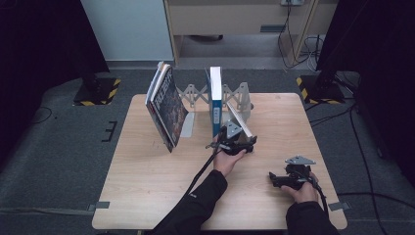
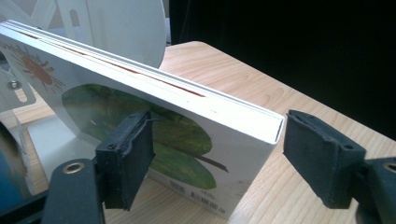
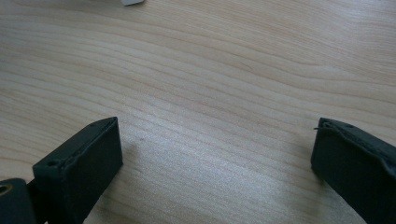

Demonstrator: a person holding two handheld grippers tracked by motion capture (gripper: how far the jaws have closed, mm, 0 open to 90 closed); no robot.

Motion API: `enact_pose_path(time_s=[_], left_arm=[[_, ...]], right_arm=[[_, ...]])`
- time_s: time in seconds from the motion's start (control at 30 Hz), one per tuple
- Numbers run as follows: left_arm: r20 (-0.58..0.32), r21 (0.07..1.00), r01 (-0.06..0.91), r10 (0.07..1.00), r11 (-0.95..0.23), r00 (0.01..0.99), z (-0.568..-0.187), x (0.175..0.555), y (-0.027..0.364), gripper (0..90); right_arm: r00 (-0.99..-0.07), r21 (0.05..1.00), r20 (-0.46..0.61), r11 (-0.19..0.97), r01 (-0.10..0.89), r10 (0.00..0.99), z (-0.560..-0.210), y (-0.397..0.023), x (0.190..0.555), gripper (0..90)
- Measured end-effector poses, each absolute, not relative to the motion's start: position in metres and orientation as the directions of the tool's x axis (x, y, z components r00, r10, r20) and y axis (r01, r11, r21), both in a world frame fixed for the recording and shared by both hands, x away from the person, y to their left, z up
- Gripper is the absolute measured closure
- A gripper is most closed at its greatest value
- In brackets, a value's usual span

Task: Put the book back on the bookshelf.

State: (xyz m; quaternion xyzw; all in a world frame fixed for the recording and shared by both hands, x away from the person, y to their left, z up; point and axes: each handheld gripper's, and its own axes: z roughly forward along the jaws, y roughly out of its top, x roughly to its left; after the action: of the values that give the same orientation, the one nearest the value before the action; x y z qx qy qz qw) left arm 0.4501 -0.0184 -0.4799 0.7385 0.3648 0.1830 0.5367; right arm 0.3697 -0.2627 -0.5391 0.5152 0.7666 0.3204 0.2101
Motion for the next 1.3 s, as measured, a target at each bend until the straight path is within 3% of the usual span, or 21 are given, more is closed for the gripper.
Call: enact_pose_path(time_s=[0.13, 0.23, 0.37, 0.6, 1.03, 1.3], left_arm=[[-0.110, 0.922, 0.351, 0.759, -0.164, 0.642, -0.481, 0.450, -0.025, 23.0], [-0.097, 0.922, 0.349, 0.771, -0.169, 0.629, -0.481, 0.451, -0.025, 30.8], [-0.096, 0.921, 0.346, 0.756, -0.180, 0.647, -0.480, 0.454, -0.022, 32.6], [-0.088, 0.919, 0.336, 0.723, -0.207, 0.685, -0.479, 0.457, -0.015, 43.3], [-0.106, 0.915, 0.343, 0.693, -0.212, 0.713, -0.478, 0.466, 0.002, 50.1], [-0.090, 0.908, 0.344, 0.694, -0.237, 0.714, -0.478, 0.475, 0.001, 46.7]], right_arm=[[-0.381, 0.707, 0.010, 0.263, 0.656, 0.925, -0.539, -0.263, 0.370, 2.3], [-0.382, 0.707, 0.009, 0.265, 0.656, 0.924, -0.539, -0.263, 0.370, 2.3], [-0.381, 0.707, 0.010, 0.263, 0.656, 0.925, -0.539, -0.263, 0.370, 2.3], [-0.380, 0.707, 0.009, 0.263, 0.656, 0.925, -0.539, -0.263, 0.370, 2.3], [-0.381, 0.707, 0.010, 0.263, 0.656, 0.924, -0.539, -0.263, 0.370, 2.3], [-0.382, 0.707, 0.009, 0.264, 0.656, 0.924, -0.539, -0.263, 0.370, 2.3]])
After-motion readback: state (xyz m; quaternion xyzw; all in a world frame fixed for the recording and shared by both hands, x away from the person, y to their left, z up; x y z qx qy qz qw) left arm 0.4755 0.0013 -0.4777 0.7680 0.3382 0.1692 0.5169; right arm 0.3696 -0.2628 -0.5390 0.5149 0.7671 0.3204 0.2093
